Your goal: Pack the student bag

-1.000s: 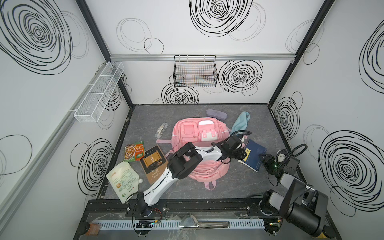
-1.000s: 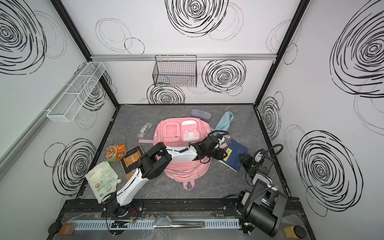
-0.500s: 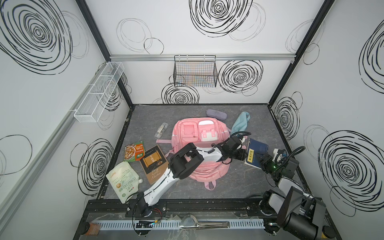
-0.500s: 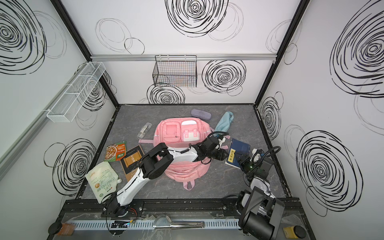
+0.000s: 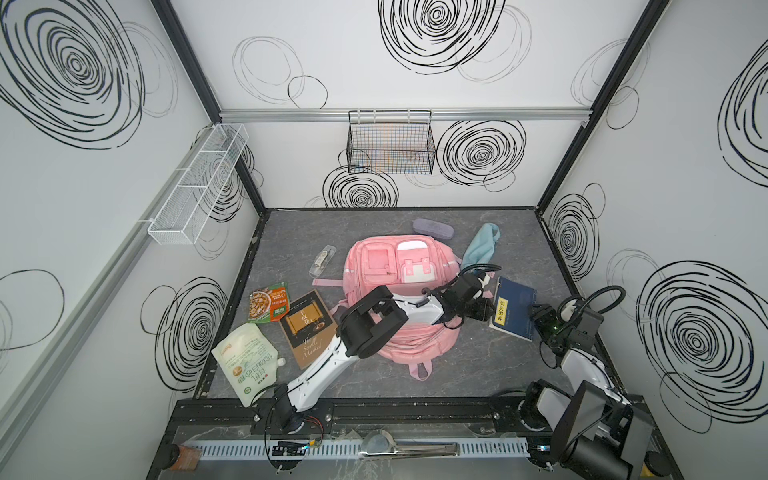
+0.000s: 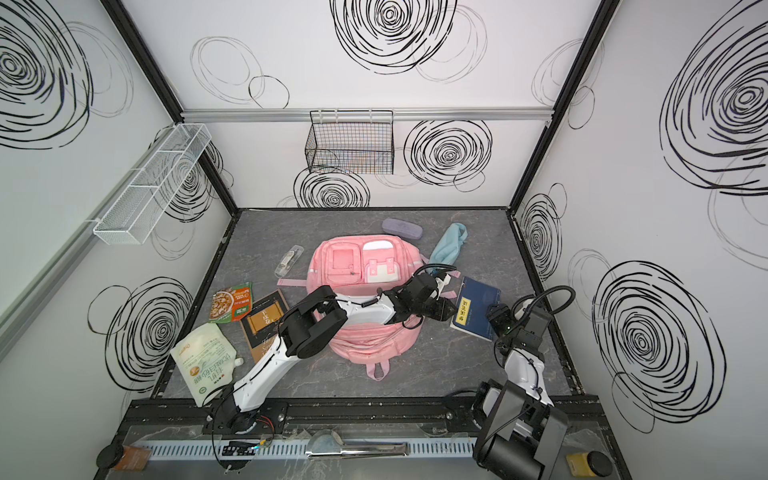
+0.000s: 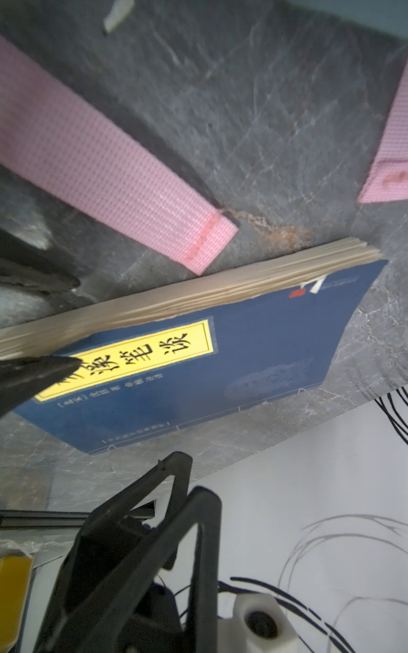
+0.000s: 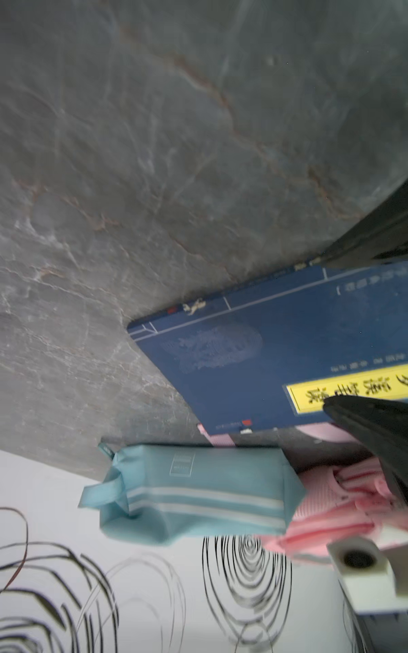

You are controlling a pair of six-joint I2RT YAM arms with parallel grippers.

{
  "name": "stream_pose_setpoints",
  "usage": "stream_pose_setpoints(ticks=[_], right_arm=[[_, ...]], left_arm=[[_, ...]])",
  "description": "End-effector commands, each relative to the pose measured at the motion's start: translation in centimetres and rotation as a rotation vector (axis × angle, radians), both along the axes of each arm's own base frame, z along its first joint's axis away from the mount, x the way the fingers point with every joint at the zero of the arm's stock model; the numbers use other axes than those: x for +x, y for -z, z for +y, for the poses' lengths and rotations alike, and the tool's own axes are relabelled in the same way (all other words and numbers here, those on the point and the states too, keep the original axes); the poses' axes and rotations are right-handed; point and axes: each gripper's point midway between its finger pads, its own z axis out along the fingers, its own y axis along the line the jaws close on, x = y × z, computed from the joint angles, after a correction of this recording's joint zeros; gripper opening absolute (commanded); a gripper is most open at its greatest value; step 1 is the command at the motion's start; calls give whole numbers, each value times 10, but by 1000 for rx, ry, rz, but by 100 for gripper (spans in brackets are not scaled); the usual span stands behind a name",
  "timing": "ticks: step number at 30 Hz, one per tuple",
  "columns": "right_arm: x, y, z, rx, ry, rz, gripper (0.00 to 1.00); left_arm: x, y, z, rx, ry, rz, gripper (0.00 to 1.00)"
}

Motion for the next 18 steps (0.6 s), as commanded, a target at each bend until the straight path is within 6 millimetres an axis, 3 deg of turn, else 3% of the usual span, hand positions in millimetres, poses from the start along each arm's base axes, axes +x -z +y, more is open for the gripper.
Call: stream_pose_setpoints(ticks=[1,4,9,13,18], right_arm=[[-9,16,-14,-33,66,89,66],[-12,32,-2,29,15,137,67],[-11,46,39,204,-174,141,64],[-11,38,72,360,-288,52,61],[-5,18,82,403,-334,-57,57]], left_arm=[[-23,51,19,123,14,110,37],[-24,49,17,117,24,114,39],[-26,48,16,110,31,121,39],[-26,52,16,111,29,132,40],[-28,53,15,101,27,150,41]])
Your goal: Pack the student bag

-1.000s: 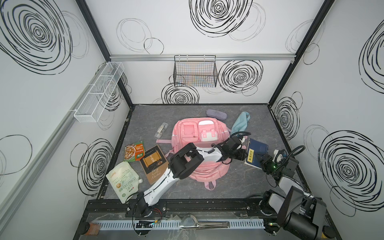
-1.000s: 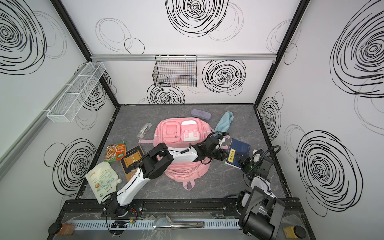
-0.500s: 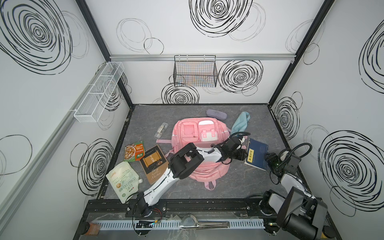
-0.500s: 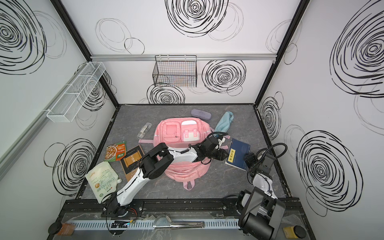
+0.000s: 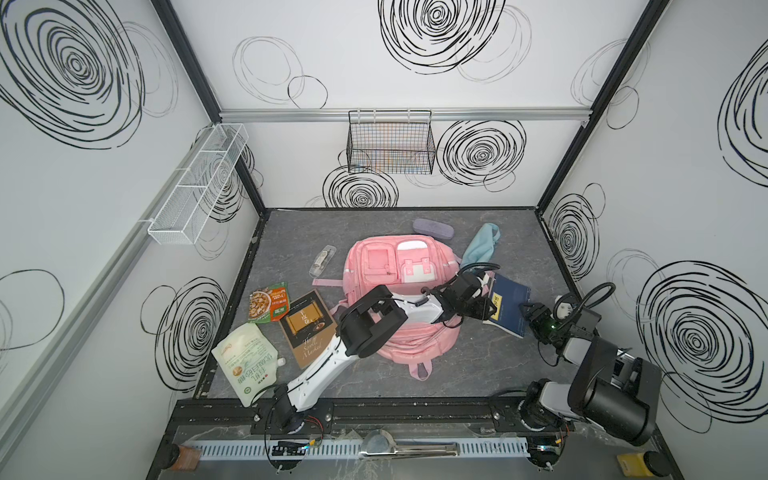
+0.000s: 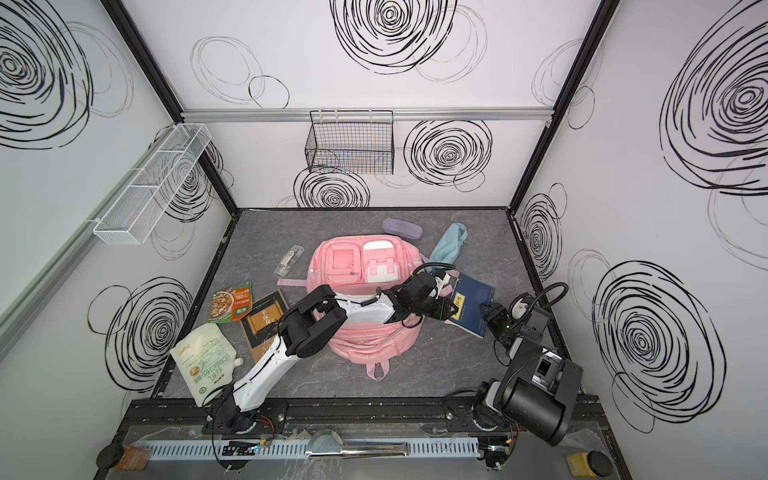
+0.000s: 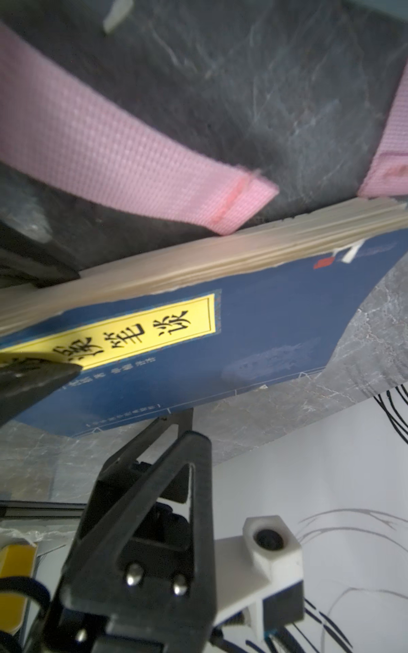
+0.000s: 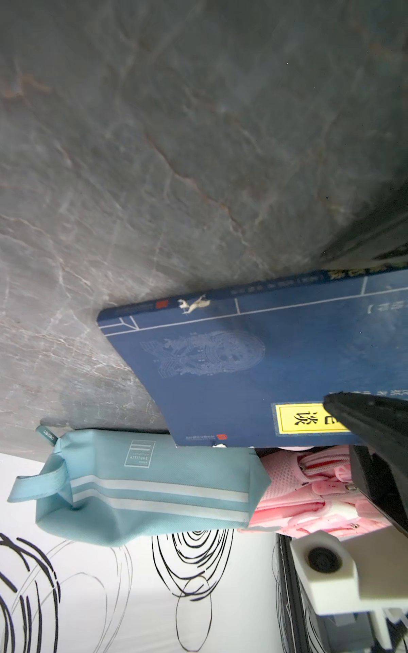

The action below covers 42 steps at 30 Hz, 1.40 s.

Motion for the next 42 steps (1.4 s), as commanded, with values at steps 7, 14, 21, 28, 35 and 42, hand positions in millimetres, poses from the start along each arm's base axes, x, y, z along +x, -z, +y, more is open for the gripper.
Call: stream_pose_setpoints(ticks=[7,14,21,28,35,42], right_arm=[[-15,-15,49,219,-134,-45,56],[-16,-16,46,198,-121,-41,58],[-6,-33,21,87,-55,-41,77],[7,-61,22,119,-86,-124,81],[17,-139,83,219,-298,-419,80],[5,-247,132,87,-384,-734,79]], left_arm=[[-26,42,13,55,16,151,27],[-19,5,14,-60,-5,176,2],[-14,-80,20,-237,-4,154,0],[-23,-185,42,-359,26,3,0],[-16,-251,95,-398,-42,-150,0],[-6,-296,160,-424,-156,-264,0]])
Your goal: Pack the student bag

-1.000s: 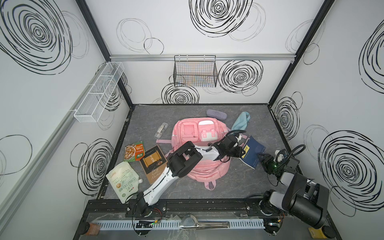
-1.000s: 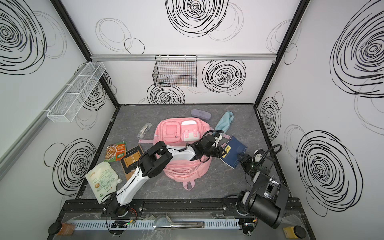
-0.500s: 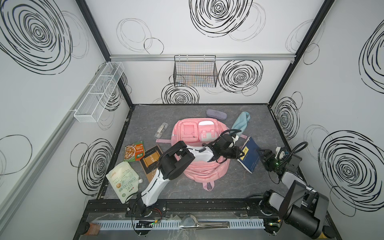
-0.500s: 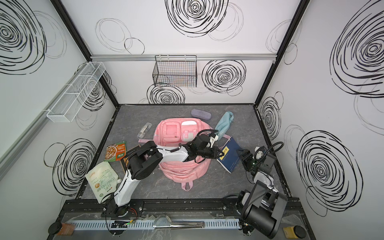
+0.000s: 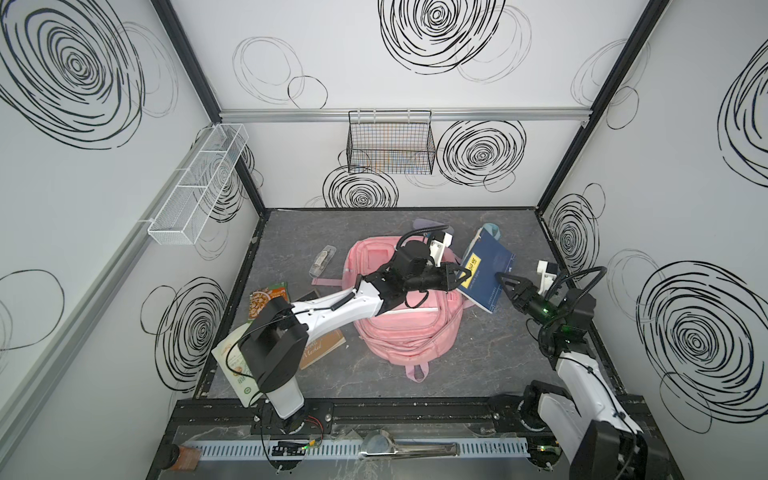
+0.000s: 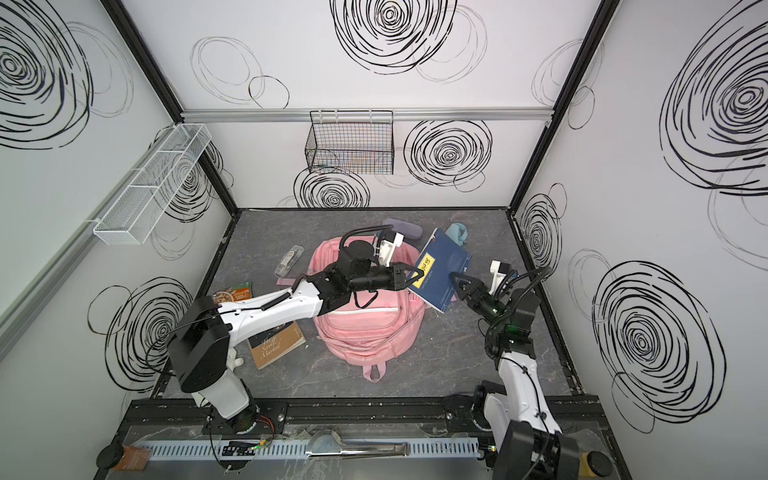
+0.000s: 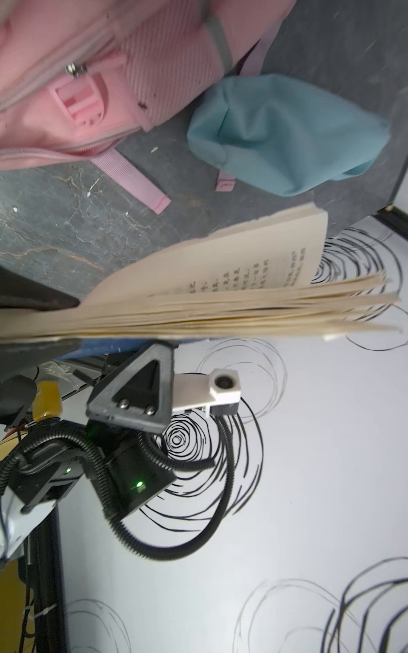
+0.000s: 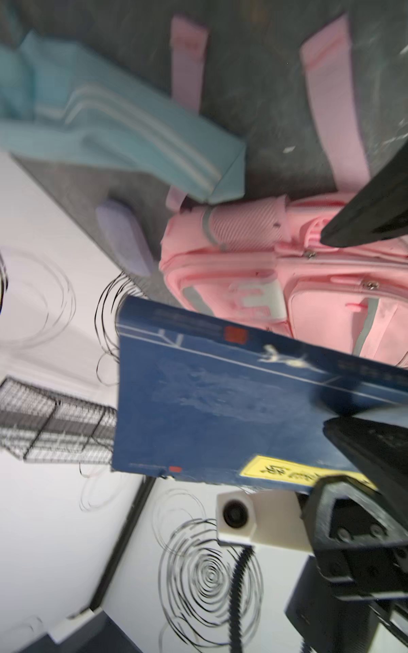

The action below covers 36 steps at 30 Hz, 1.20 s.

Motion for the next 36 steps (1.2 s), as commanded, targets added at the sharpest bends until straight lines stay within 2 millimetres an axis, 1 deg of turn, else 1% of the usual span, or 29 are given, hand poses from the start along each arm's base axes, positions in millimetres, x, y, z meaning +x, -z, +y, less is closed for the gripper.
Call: stream_pose_setpoints(ticks=[1,2,5,8,11,13,15,16,17,18,19,22,24,25,26,27,28,29,30,32,33,36], right_arm=[[-7,-65,12,39,27,-191,77],[-11,-76,19,59,12,-221,75],[-22,-99,44,98,-78,-269,73],[-28,-114,70,115,-166,-279,73],[-35,-130,94,135,-244,-303,73],[-41,-142,108,148,-290,-323,68],[-48,-151,120,159,-335,-343,59],[-50,-154,124,164,-349,-346,50],[-52,-156,128,172,-359,-344,36],[-54,-156,131,180,-368,-337,24],[-56,-155,134,186,-378,-331,17],[-61,-149,140,190,-403,-318,10],[-61,-145,141,190,-402,-310,0],[-60,-143,141,189,-396,-309,0],[-59,-142,139,189,-384,-305,0],[-57,-141,138,185,-370,-303,0],[-53,-141,137,178,-351,-301,0],[-50,-142,135,167,-332,-302,0],[-47,-143,134,149,-312,-304,0],[-35,-142,130,79,-253,-288,0],[-29,-140,127,33,-214,-277,0],[-12,-133,115,-103,-103,-252,0]], left_arm=[[2,-62,27,-108,-57,-170,0],[0,-70,35,-117,-67,-192,0],[-9,-97,56,-160,-92,-247,0],[-22,-116,68,-185,-95,-297,0],[-38,-126,77,-198,-85,-325,0],[-51,-126,80,-190,-75,-350,0],[-66,-119,82,-170,-71,-366,0],[-75,-114,84,-163,-68,-372,0],[-81,-108,87,-158,-72,-376,0],[-87,-104,89,-155,-72,-379,0],[-91,-99,94,-148,-84,-382,0],[-88,-85,110,-102,-147,-377,0],[-85,-81,119,-61,-178,-397,0],[-82,-79,123,-39,-195,-407,2],[-80,-77,127,-24,-207,-414,12],[-78,-76,131,-9,-217,-423,24],[-75,-75,135,4,-226,-429,40],[-72,-74,140,15,-240,-430,53],[-68,-72,146,31,-260,-428,61],[-58,-66,161,71,-306,-425,66],[-51,-63,172,97,-342,-422,73],[-34,-49,198,190,-418,-402,74]])
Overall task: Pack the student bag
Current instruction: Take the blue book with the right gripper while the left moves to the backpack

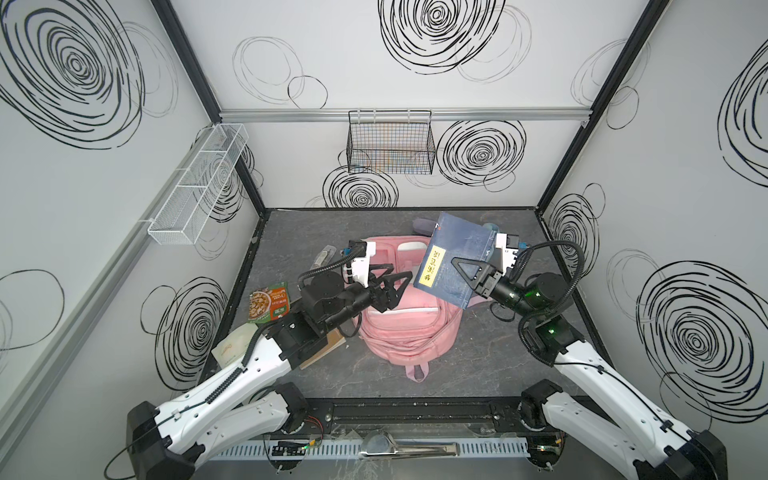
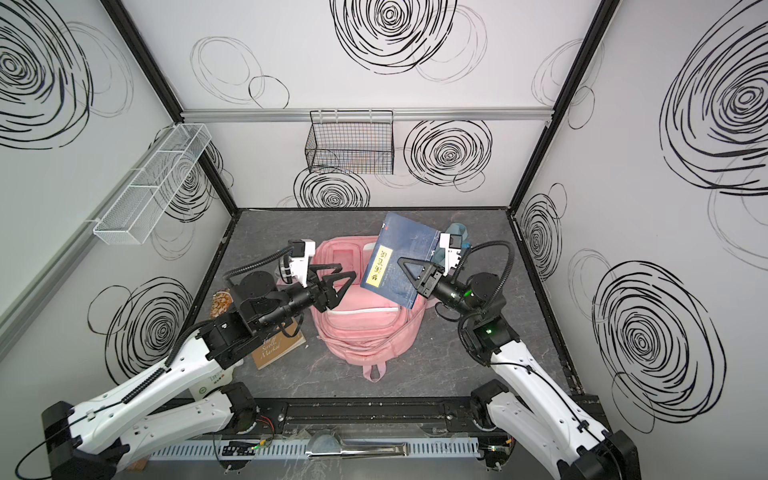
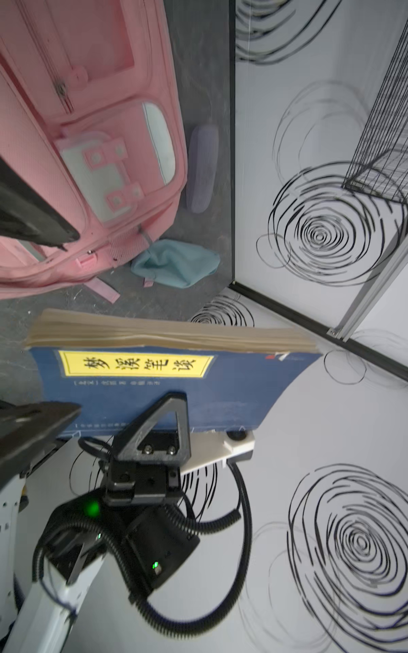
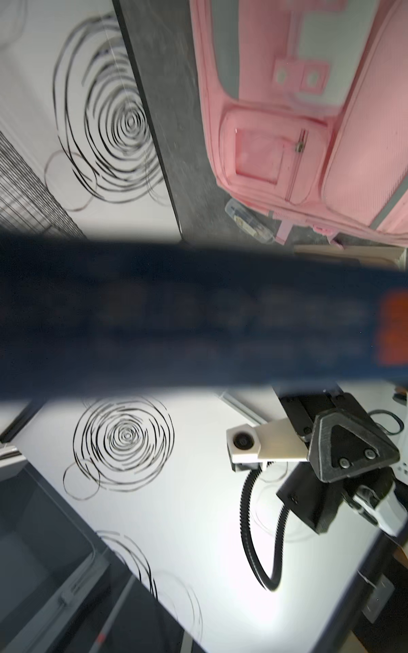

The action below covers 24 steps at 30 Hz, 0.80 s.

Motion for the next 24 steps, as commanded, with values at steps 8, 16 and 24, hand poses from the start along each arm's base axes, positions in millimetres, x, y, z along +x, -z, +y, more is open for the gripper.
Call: stream_pose_setpoints(ticks=[8,16,24], right_arm=[[19,6,-32,-248,234,-65,0],[7,-3,-74,-318,431,-145,0],[-3,-13,-91,-358,494,-187,0]], left_arm=[[8,58,29,420,4,-11,70],[-36,116,-4,715,369,-178,67],[-54,166,-47,831,540,-164,67]])
